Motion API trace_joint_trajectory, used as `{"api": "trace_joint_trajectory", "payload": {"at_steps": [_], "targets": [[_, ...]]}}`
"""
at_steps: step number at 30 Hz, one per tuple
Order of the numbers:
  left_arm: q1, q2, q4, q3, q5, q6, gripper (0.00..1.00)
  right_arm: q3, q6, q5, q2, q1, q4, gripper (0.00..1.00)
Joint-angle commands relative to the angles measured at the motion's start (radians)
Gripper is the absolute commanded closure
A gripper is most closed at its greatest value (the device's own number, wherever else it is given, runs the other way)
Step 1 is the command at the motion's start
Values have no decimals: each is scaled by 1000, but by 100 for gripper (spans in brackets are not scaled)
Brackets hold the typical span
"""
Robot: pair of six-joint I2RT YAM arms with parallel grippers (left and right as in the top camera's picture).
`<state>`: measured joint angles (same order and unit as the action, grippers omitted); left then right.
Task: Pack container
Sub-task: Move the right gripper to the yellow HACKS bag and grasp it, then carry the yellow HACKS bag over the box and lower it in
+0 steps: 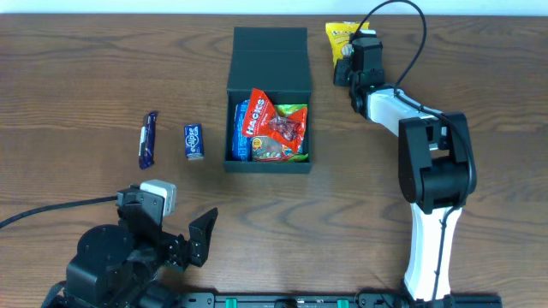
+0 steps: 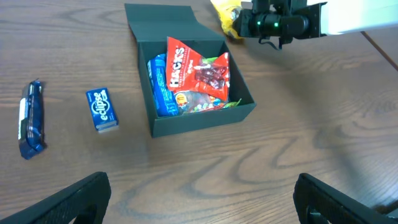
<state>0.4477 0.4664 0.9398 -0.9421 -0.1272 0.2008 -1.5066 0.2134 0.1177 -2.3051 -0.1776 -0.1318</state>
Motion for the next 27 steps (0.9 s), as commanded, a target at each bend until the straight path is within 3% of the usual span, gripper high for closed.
{"api": "trace_joint_trajectory", "payload": {"at_steps": [1,14,22,27], "targets": [[-2,-4,3,-18,11,-22,5,12,37,-8,-13,8,56,99],[-2,-4,3,-18,11,-22,5,12,7,-153,230,-23,268,99],[-2,-4,3,-18,11,-22,5,12,-208,-164,460,-110,468,99],[-2,-4,2,-18,12,-22,5,12,-394,-333,549,-182,573,99]]}}
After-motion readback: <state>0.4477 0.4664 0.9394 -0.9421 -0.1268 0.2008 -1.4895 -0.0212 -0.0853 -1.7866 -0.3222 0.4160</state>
